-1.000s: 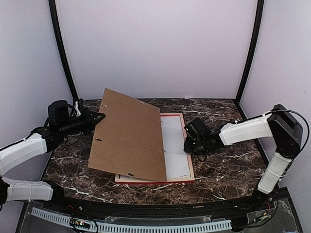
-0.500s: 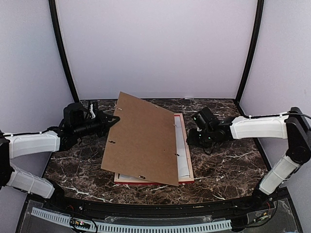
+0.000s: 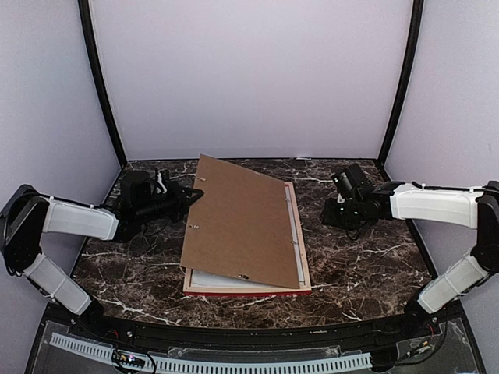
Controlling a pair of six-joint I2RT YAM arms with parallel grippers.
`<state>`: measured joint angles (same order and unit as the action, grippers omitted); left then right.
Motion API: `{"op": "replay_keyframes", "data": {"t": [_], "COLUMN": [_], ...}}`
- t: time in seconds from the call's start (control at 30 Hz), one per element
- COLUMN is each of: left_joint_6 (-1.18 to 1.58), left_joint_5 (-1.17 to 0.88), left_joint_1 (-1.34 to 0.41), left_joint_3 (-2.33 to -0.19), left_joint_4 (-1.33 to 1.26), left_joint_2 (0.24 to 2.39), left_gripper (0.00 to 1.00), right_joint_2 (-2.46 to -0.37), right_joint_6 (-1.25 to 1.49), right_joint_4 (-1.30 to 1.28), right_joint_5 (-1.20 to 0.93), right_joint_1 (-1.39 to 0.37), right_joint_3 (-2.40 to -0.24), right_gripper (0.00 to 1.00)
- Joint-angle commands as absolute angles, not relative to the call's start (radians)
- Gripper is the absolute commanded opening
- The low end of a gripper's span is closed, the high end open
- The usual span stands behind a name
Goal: Put the photo into the frame
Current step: Place the backboard on the frame body.
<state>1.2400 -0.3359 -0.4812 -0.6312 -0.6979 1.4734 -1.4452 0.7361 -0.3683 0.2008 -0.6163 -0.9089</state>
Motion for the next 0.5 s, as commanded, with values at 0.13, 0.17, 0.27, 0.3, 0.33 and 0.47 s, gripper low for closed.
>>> {"op": "replay_keyframes", "data": {"t": [0.13,0.17,0.27,0.3,0.33,0.47], "left_joint_6": [1.301,1.301,1.298,1.298,1.299,1.302], "left_joint_5": [-0.348,-0.348,-0.347,-0.348,-0.348,-0.352], "left_joint_1": [-0.491,-0.491,-0.491,-0.491,-0.491,-0.491], "left_joint_3": [-0.69,-0.691,-0.696,-0.697,-0.698,-0.702], "left_joint_4": [-0.892,-0.897,-0.899,-0.902,-0.903,-0.919], "left_joint_2": [1.515,1.52,1.532,1.537,1.541,1.564], "left_gripper": [0.0,0.0,0.0,0.0,0.0,0.0], "right_joint_2": [-1.446,-1.45,-1.454,-1.454,-1.453,-1.452], "right_joint_6": [0.713,0.713,0.715,0.714,0.713,0.714], "right_joint_4": [-0.347,-0.343,-0.337,-0.335,-0.333,-0.333], "right_joint_5": [0.175,0.17,0.166,0.165,0.166,0.169], "right_joint_1": [-0.603,-0.603,-0.602,-0.603,-0.603,-0.603], "right_joint_3": [-0.878,-0.876,-0.871,-0.87,-0.868,-0.863], "right_gripper": [0.48,0.48,0.47,0.48,0.47,0.47]}}
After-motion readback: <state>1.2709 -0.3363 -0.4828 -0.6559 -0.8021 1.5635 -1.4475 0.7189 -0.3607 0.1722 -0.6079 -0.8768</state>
